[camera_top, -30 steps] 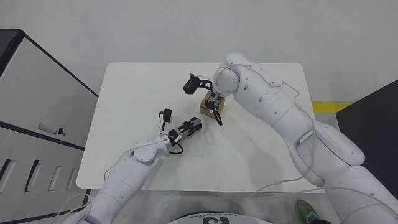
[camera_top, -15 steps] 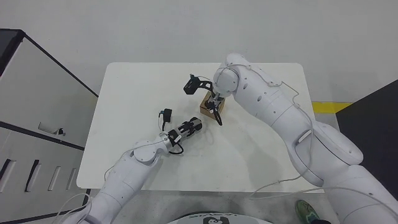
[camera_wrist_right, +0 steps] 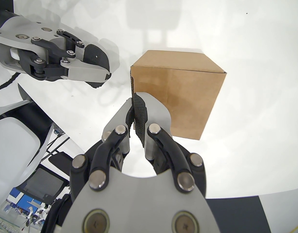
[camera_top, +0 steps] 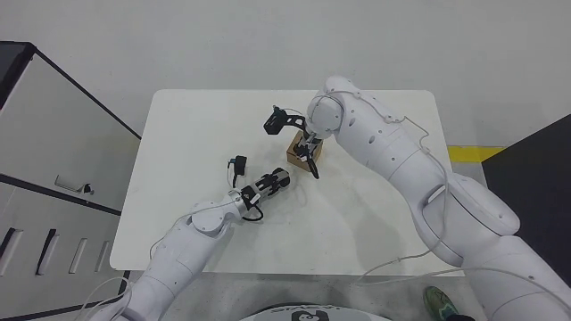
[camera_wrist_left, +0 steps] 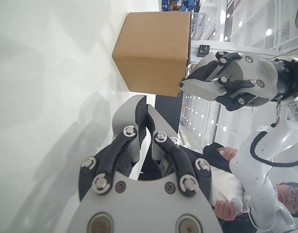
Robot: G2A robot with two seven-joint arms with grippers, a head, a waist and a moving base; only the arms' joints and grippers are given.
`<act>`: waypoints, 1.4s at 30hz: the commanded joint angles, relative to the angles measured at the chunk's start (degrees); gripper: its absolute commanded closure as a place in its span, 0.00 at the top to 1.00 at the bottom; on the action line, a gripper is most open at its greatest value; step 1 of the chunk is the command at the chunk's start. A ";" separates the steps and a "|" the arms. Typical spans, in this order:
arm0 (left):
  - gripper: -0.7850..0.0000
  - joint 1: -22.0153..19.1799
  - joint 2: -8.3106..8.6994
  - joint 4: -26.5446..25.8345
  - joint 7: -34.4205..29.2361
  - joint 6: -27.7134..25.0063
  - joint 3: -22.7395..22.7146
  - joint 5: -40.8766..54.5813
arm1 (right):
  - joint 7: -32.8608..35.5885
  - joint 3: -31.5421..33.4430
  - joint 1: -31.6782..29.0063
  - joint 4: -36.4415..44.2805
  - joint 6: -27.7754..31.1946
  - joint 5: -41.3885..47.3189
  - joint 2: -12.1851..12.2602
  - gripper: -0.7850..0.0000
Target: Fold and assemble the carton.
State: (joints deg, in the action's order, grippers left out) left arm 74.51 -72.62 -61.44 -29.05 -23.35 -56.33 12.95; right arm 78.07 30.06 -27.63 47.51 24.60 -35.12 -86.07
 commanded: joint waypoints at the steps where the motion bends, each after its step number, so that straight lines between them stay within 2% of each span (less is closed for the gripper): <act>1: 0.00 0.00 0.00 0.00 0.00 0.00 0.00 0.00 | -0.14 0.03 0.05 -0.13 0.06 0.07 -0.03 0.00; 23: 0.00 0.00 0.00 0.00 0.00 0.00 0.00 0.00 | -0.35 1.72 0.09 2.70 -0.53 -0.29 0.87 0.02; 24: 0.00 0.00 0.00 0.00 0.00 0.00 0.00 0.00 | -0.36 1.90 0.08 3.00 -0.67 -0.42 0.99 0.14; 26: 0.00 0.00 0.00 0.00 0.00 0.00 0.00 0.00 | -0.46 2.36 0.00 3.64 -0.88 -0.49 1.24 0.32; 30: 0.00 0.00 0.00 0.00 0.00 0.00 0.00 0.00 | -1.05 3.80 -0.32 4.80 -1.16 -0.19 1.94 0.50; 31: 0.00 0.00 0.00 0.00 0.00 0.00 0.00 0.00 | -1.27 4.27 -0.43 5.11 -1.24 -0.08 2.16 0.65; 32: 0.13 0.00 0.00 0.00 0.00 0.00 0.00 0.00 | -1.56 4.81 -0.60 5.44 -1.30 0.14 2.40 0.71; 33: 0.50 0.00 0.00 0.00 0.00 0.00 0.00 0.00 | -1.76 5.38 -0.77 5.80 -1.30 0.37 2.66 0.84; 34: 0.99 0.00 0.00 0.00 0.00 0.00 0.00 0.00 | -2.07 6.01 -0.95 6.15 -1.41 0.50 2.96 0.96; 35: 1.00 0.00 0.00 0.00 0.00 0.00 0.00 0.00 | -2.41 6.65 -1.18 6.54 -1.59 0.56 3.26 1.00; 39: 1.00 0.00 0.00 0.00 0.00 0.00 0.00 0.00 | -3.63 9.67 -2.61 8.48 -2.22 2.10 4.54 1.00; 42: 1.00 0.00 0.00 0.00 0.00 0.00 0.00 0.00 | -3.63 9.67 -2.61 8.48 -2.22 2.10 4.54 1.00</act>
State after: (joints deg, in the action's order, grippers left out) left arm 74.51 -72.62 -61.44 -29.05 -23.35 -56.33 12.95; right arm 74.42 39.81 -30.27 56.04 22.37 -32.96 -81.50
